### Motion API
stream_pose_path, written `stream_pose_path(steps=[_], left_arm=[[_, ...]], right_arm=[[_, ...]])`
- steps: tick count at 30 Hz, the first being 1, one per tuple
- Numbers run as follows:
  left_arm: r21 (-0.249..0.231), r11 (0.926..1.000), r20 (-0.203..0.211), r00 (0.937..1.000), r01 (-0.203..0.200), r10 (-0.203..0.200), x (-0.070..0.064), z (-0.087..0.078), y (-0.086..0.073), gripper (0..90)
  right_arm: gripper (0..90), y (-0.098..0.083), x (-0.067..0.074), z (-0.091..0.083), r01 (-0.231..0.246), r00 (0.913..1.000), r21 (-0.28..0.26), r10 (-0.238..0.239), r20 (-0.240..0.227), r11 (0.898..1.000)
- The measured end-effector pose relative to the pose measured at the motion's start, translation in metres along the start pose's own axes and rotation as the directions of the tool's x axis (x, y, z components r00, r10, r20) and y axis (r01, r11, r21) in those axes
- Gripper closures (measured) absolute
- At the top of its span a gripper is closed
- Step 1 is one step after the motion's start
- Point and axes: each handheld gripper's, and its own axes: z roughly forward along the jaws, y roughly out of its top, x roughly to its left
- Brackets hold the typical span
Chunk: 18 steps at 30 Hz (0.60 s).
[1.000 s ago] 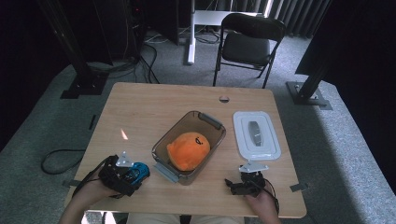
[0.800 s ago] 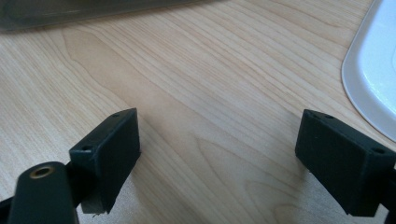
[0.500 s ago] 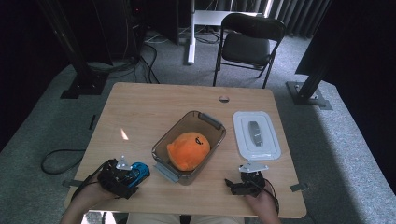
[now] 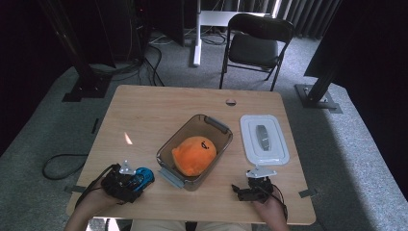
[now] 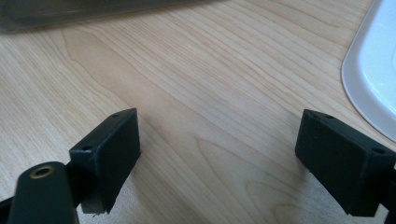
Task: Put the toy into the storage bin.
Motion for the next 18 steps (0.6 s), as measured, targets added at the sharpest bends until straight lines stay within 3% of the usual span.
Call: stream_pose_path(steps=[5, 7, 18], left_arm=[[-0.006, 1.0, 0.001, 1.0, -0.003, 0.003, -0.0009, 0.0005, 0.0019, 15.8], [-0.013, 0.9998, -0.009, 0.9999, 0.014, -0.014, 0.0, -0.0012, 0.0026, 26.0], [-0.032, 0.9992, -0.013, 0.9996, 0.023, -0.023, 0.0003, 0.0006, 0.0049, 26.5]], right_arm=[[13.4, 0.0, 0.0, 0.0, 0.0, 1.0, 0.0, 0.0, 0.0, 1.0], [13.5, 0.0, 0.0, 0.0, 0.0, 1.0, 0.0, 0.0, 0.0, 1.0], [13.4, 0.0002, 0.0, 0.0002, -0.002, 1.0, -0.001, 0.002, 0.002, 1.0]])
